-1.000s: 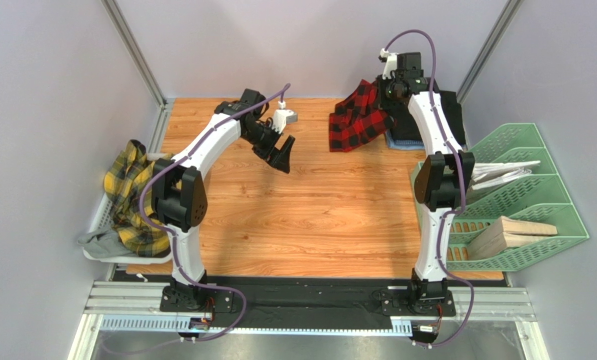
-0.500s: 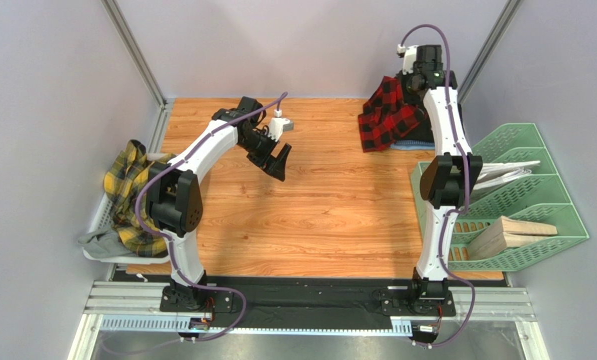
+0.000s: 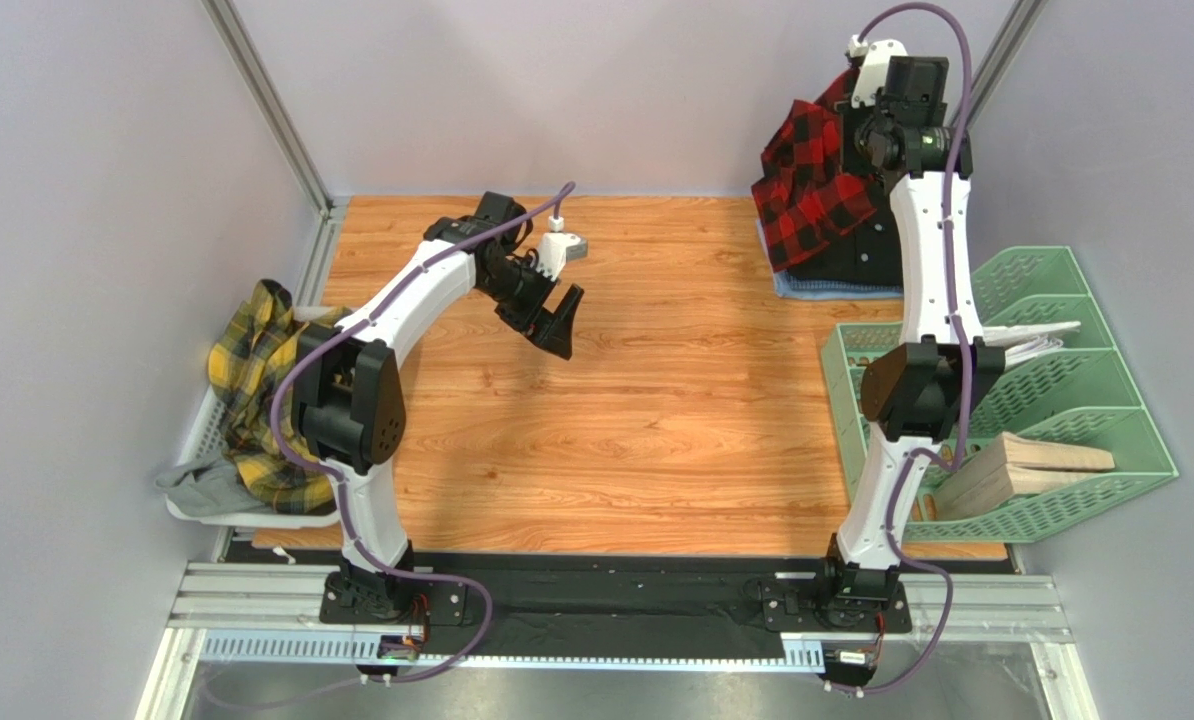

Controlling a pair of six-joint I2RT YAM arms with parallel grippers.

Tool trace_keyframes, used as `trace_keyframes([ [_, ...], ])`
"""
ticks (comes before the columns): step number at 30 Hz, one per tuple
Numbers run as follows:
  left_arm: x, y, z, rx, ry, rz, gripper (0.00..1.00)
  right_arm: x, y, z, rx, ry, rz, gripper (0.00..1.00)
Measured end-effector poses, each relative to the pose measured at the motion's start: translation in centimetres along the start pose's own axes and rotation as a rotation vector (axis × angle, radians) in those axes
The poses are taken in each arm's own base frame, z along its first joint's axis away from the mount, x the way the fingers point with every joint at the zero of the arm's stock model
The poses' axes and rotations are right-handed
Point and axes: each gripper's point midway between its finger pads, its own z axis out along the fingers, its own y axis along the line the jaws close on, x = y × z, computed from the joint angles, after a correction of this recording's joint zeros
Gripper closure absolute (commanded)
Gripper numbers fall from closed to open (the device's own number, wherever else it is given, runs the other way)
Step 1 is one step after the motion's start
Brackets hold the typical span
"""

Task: Fold and stack the long sleeve shirts
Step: Neatly place the folded shirt to the corner

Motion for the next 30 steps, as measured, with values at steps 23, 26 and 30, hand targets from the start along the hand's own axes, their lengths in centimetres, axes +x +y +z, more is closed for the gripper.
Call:
trace_keyframes([
  [23,0.7,-0.3,-0.5,0.004,0.038,-0.005,0.01,5.5,-7.8,5.7,0.104,0.069,0.073,1.00],
  [26,0.7,-0.4,-0.6,0.002,0.038,-0.005,0.01,5.5,-8.7,6.8,0.124,0.046,0.061,1.00],
  [30,0.9,-0.3,-0.7,-0.005,0.050,-0.004,0.01,6.1,-10.3,8.4,0.163,0.035,0.048,0.98],
])
